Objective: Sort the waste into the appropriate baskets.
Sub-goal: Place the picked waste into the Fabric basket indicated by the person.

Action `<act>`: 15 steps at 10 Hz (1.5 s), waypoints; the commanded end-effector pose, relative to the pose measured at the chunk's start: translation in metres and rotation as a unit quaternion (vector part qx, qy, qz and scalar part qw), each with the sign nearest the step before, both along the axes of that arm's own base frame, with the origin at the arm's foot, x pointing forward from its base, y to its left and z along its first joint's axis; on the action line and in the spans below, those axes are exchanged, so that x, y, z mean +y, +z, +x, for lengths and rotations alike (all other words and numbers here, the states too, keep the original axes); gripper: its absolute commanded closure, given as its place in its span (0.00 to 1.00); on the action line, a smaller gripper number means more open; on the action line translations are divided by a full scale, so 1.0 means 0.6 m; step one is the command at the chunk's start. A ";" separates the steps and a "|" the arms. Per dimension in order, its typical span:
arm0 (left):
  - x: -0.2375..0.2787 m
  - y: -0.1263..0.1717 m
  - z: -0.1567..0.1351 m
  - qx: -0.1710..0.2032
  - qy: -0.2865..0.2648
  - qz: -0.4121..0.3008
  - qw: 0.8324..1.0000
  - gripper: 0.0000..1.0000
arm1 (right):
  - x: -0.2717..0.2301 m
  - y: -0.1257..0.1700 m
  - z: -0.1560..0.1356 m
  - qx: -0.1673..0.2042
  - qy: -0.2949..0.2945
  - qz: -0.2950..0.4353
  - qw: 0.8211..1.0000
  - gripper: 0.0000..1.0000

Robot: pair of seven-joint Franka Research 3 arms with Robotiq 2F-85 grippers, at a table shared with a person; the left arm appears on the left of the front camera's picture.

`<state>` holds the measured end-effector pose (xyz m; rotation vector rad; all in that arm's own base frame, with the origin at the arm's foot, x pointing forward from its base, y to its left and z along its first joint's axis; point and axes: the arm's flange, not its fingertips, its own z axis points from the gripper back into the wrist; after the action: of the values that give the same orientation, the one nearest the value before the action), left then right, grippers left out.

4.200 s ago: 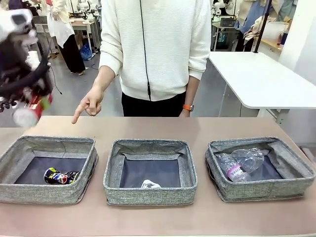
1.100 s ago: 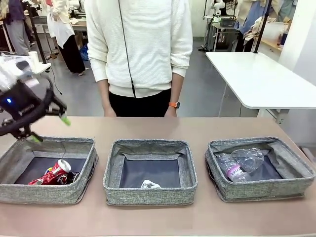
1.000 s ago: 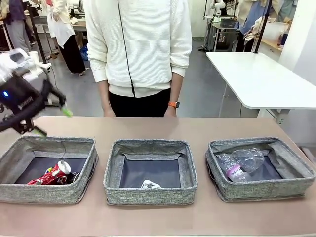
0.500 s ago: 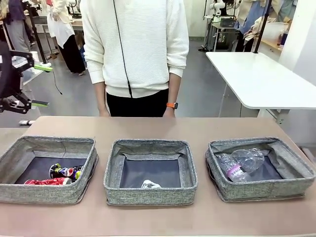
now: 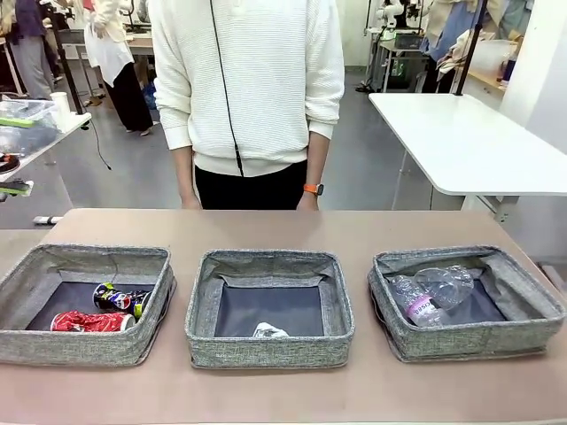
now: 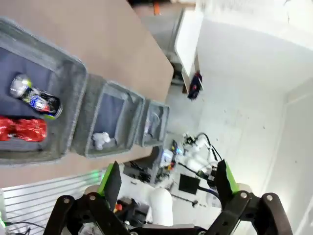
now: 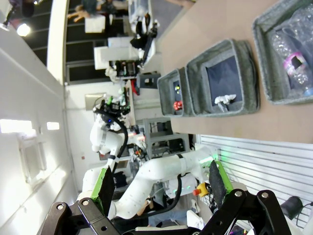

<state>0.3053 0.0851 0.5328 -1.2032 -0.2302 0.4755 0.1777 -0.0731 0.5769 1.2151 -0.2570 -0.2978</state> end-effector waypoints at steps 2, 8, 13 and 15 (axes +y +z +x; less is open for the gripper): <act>0.057 0.028 -0.059 -0.018 0.049 0.006 0.999 0.00 | 0.001 0.005 0.004 -0.015 0.005 0.006 1.000 0.00; 0.034 0.021 -0.028 -0.016 0.029 0.015 0.999 0.00 | 0.001 0.005 0.004 -0.015 0.005 0.006 1.000 0.00; 0.034 0.021 -0.028 -0.016 0.029 0.015 0.999 0.00 | 0.001 0.005 0.004 -0.015 0.005 0.006 1.000 0.00; 0.034 0.021 -0.028 -0.016 0.029 0.015 0.999 0.00 | 0.001 0.005 0.004 -0.015 0.005 0.006 1.000 0.00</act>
<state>0.2875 0.1052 0.5433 -1.1645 -0.2853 0.5051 0.1777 -0.0731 0.5769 1.2153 -0.2569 -0.2977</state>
